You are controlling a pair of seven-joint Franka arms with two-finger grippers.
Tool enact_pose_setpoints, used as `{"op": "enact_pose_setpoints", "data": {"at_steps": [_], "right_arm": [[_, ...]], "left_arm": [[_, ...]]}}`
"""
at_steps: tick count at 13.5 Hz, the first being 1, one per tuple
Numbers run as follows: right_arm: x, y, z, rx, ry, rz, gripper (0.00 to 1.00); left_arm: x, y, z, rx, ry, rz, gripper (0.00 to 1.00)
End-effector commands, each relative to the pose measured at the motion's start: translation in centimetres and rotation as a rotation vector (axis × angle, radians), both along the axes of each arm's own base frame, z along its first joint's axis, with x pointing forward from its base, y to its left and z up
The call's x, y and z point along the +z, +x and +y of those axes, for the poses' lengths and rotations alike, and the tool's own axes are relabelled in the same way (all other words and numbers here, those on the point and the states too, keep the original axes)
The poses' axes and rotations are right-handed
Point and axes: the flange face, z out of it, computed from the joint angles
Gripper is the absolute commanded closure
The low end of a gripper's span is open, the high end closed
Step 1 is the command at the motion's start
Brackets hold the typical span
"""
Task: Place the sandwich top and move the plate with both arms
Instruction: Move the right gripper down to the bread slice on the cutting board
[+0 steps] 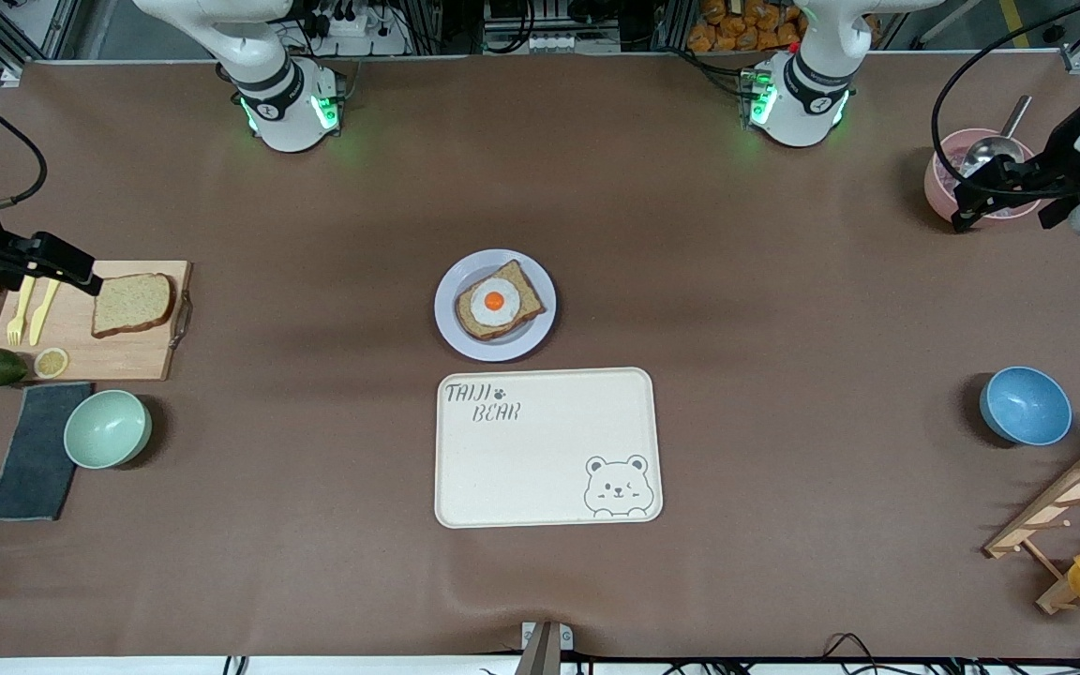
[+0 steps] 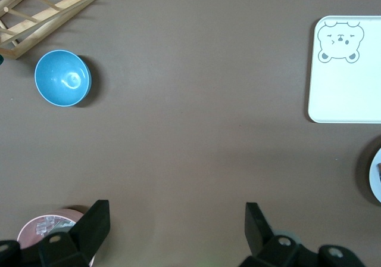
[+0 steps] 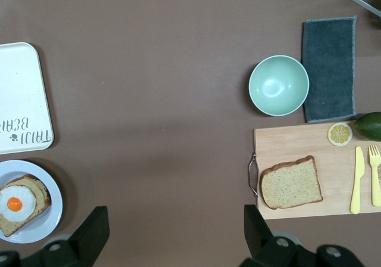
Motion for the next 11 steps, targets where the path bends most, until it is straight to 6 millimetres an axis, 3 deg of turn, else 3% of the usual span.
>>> {"op": "enact_pose_setpoints", "data": {"at_steps": [1,7,11], "right_arm": [[0.1,0.0,0.0,-0.008,0.002,-0.001,0.00],[-0.4,0.2,-0.6,-0.005,0.003,0.008,0.00],[-2.1,1.0,-3.3,-0.002,0.007,0.033,0.00]], "left_arm": [[0.5,0.0,0.1,-0.006,0.005,-0.002,0.00],[0.2,0.2,0.5,0.000,0.002,0.004,0.00],[-0.4,0.4,0.2,0.008,0.002,0.015,0.00]]}}
